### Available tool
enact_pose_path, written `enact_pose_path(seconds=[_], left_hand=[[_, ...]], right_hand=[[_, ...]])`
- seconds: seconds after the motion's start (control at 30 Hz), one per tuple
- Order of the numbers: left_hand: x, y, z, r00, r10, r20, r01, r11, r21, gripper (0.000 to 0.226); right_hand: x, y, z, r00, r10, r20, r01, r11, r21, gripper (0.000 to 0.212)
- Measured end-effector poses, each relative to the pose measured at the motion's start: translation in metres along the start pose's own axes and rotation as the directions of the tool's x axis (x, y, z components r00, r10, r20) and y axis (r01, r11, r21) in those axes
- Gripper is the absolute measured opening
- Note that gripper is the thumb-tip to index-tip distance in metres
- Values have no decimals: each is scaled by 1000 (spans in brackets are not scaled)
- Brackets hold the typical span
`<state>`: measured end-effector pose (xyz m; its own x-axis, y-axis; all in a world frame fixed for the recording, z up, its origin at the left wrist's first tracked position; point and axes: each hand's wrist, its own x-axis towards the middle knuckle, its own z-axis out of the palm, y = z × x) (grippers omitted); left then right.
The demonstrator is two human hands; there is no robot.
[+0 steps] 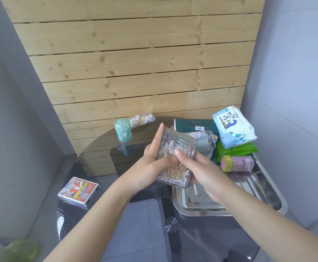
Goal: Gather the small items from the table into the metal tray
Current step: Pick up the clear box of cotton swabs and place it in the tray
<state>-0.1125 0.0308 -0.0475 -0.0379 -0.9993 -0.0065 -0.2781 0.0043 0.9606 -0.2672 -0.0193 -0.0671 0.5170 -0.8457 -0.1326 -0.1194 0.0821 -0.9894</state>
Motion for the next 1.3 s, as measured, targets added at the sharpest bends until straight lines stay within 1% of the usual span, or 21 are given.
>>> enact_pose_path(seconds=[0.1,0.17,0.23,0.27,0.33,0.4,0.47,0.53,0.63,0.7,0.8,0.83,0.9,0.97,1.0,1.03,1.1,1.13,1.2,1.27,1.3], left_hand=[[0,7,-1,999,21,31,-22,999,30,83],[2,12,3,999,37,31,-39,997,73,83],[3,14,11,998,42,48,-49,987,151,83],[4,13,15,996,47,71,-60,981,186,82],[8,11,25,989,62,131,-94,962,255,81],[13,8,37,978,87,191,-148,929,338,81],[21,3,52,965,118,233,-210,882,422,81],[28,-4,64,960,156,231,-254,833,492,76],[37,-19,72,964,200,176,-265,782,564,61],[40,-28,73,963,221,156,-270,755,597,57],[42,-37,69,951,275,138,-293,674,678,57],[42,-38,68,946,294,134,-300,643,704,56],[43,-41,65,936,325,134,-312,591,744,56],[43,-42,65,934,334,130,-309,567,764,55],[43,-42,65,938,321,129,-300,568,767,55],[41,-42,65,943,305,133,-294,576,763,56],[36,-40,63,950,282,132,-287,629,723,60],[32,-38,60,956,273,111,-272,676,685,60],[22,-31,52,965,260,34,-228,769,597,53],[11,-27,39,967,249,-49,-182,813,553,41],[7,-26,33,968,236,-83,-153,821,550,36]], right_hand=[[-6,-5,-12,997,41,64,-50,988,144,61],[-7,-10,-27,995,50,90,-65,982,177,54],[-11,-12,-46,996,53,77,-68,978,199,51],[-13,-12,-56,995,50,84,-64,983,171,52],[-18,-6,-76,990,52,131,-54,998,16,58],[-23,0,-93,982,87,168,-59,985,-163,65],[-26,8,-111,979,126,161,-81,962,-262,72],[-25,19,-123,978,148,148,-104,956,-273,73],[-21,33,-133,973,166,159,-128,966,-224,59],[-19,38,-138,964,183,192,-148,972,-183,62],[-16,38,-138,944,202,262,-180,978,-106,64],[-16,37,-135,948,201,248,-184,979,-87,60],[-14,37,-129,968,195,161,-183,979,-91,51],[-13,37,-125,977,191,98,-174,972,-159,53],[-13,35,-123,980,186,77,-165,961,-221,55],[-15,31,-121,986,163,48,-140,940,-312,58],[-18,22,-117,996,72,-47,-86,850,-520,60],[-20,18,-112,995,7,-100,-65,805,-589,62],[-22,11,-102,971,-172,-164,16,735,-678,60],[-21,6,-87,932,-333,-142,118,649,-752,51],[-20,3,-79,917,-382,-117,160,619,-768,45]])
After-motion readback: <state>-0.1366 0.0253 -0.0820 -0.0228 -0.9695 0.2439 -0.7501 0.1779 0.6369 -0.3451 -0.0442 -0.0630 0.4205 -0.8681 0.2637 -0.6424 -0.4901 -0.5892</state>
